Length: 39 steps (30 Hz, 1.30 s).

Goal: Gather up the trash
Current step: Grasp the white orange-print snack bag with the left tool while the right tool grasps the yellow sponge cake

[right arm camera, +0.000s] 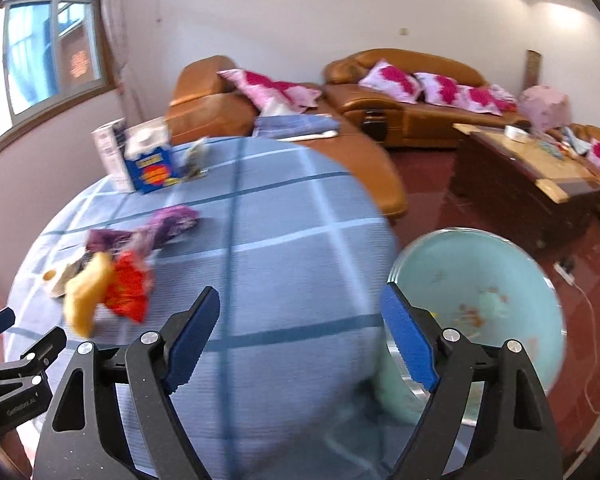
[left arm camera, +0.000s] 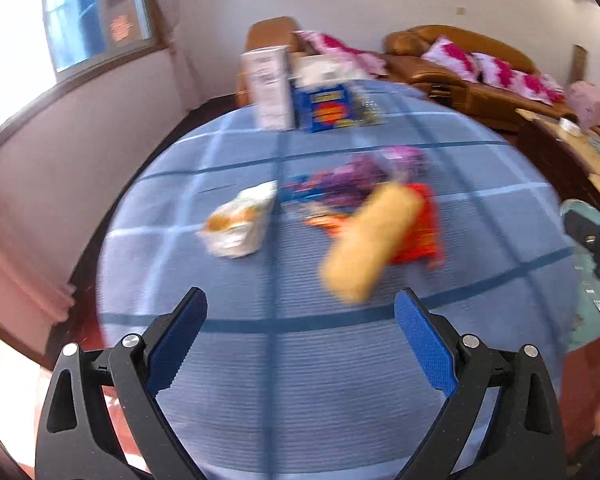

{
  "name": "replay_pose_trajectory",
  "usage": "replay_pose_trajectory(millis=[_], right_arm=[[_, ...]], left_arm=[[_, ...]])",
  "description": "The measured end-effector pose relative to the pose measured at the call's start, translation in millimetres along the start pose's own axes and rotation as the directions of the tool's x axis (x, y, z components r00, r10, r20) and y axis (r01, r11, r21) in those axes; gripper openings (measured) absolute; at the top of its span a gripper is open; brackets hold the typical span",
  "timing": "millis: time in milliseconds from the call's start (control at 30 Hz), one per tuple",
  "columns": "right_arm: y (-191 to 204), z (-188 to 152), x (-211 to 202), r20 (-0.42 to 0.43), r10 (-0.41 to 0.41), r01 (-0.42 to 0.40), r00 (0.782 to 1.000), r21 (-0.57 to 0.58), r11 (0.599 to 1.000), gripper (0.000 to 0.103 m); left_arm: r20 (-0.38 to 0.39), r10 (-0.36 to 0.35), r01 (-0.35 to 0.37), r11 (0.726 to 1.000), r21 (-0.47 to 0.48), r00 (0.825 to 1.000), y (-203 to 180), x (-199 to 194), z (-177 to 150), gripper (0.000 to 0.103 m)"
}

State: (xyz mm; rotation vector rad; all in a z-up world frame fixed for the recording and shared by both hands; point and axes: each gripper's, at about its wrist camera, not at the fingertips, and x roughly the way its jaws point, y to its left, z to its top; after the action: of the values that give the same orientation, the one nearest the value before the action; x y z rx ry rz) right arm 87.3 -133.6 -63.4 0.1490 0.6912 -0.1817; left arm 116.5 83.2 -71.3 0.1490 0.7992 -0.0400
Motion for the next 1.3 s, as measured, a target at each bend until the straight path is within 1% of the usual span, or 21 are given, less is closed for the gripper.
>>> replay_pose_trajectory(millis=[67, 100, 167, 300, 400, 433, 600, 667, 700, 733, 833, 933, 1033, 1100, 1133, 1167, 1233, 1267, 1300], right_arm=[[13, 2, 4, -0.021, 0.043, -0.043, 0.999, -0.001, 0.999, 0.078], [24, 3, 7, -0.038, 0.076, -0.076, 0.996, 0.000, 0.997, 0.077], [41, 4, 11, -0.056, 0.115, -0.116, 0.992, -0.011, 0.993, 0.075], [82, 6, 19, -0.099, 0.207, -0.211, 0.973, -0.041, 0.977, 0.072], [103, 7, 25, -0.131, 0.262, -0.269, 0.956, -0.032, 0.963, 0.067], [111, 7, 29, -0.149, 0.282, -0.289, 0.948, -0.024, 0.957, 0.067], [140, 6, 49, -0.216, 0.312, -0.317, 0.925, 0.011, 0.948, 0.066], [148, 3, 62, -0.264, 0.324, -0.326, 0.908, 0.040, 0.945, 0.059], [149, 3, 64, -0.271, 0.326, -0.326, 0.906, 0.046, 0.944, 0.049], [151, 3, 66, -0.270, 0.325, -0.326, 0.906, 0.044, 0.944, 0.041], [150, 5, 64, -0.266, 0.352, -0.355, 0.897, 0.038, 0.934, 0.035], [146, 8, 56, -0.256, 0.374, -0.383, 0.891, 0.018, 0.924, 0.034], [134, 16, 37, -0.212, 0.394, -0.405, 0.894, -0.008, 0.914, 0.033], [121, 21, 24, -0.172, 0.384, -0.394, 0.907, -0.027, 0.919, 0.033], [109, 25, 17, -0.144, 0.360, -0.368, 0.922, -0.028, 0.929, 0.034], [101, 27, 14, -0.126, 0.344, -0.350, 0.931, -0.026, 0.937, 0.034], [83, 29, 8, -0.083, 0.279, -0.283, 0.957, -0.036, 0.959, 0.034], [77, 29, 7, -0.071, 0.252, -0.255, 0.965, -0.040, 0.966, 0.034], [67, 28, 7, -0.060, 0.213, -0.216, 0.975, -0.039, 0.976, 0.034]], left_arm=[[-0.011, 0.039, -0.040, 0.999, -0.035, 0.999, 21, 6, -2, 0.092], [-0.016, 0.052, -0.053, 0.997, -0.052, 0.999, 31, 7, -4, 0.092], [-0.026, 0.079, -0.081, 0.993, -0.090, 0.997, 51, 11, -6, 0.092], [-0.038, 0.112, -0.117, 0.981, -0.152, 0.993, 84, 15, -8, 0.092], [-0.038, 0.125, -0.130, 0.975, -0.179, 0.991, 100, 17, -7, 0.092], [-0.039, 0.130, -0.135, 0.974, -0.184, 0.991, 103, 17, -7, 0.092], [-0.046, 0.150, -0.156, 0.965, -0.210, 0.988, 123, 19, -8, 0.092], [-0.045, 0.154, -0.160, 0.962, -0.220, 0.987, 130, 18, -9, 0.092], [-0.045, 0.157, -0.163, 0.961, -0.223, 0.987, 132, 17, -9, 0.092], [-0.044, 0.159, -0.165, 0.959, -0.229, 0.986, 135, 17, -9, 0.092], [-0.044, 0.161, -0.167, 0.957, -0.236, 0.986, 139, 20, -8, 0.091], [-0.044, 0.153, -0.159, 0.959, -0.234, 0.987, 138, 24, -4, 0.091], [-0.029, 0.126, -0.129, 0.969, -0.210, 0.992, 128, 29, 6, 0.090], [-0.022, 0.103, -0.106, 0.975, -0.196, 0.994, 120, 33, 12, 0.090], [-0.018, 0.082, -0.084, 0.979, -0.187, 0.996, 114, 37, 18, 0.089], [-0.017, 0.068, -0.070, 0.981, -0.180, 0.998, 110, 40, 22, 0.089], [-0.018, 0.046, -0.049, 0.986, -0.162, 0.999, 100, 47, 29, 0.089], [-0.026, 0.037, -0.041, 0.989, -0.145, 0.999, 92, 56, 35, 0.088], [-0.031, 0.032, -0.036, 0.990, -0.135, 0.999, 87, 61, 39, 0.085]])
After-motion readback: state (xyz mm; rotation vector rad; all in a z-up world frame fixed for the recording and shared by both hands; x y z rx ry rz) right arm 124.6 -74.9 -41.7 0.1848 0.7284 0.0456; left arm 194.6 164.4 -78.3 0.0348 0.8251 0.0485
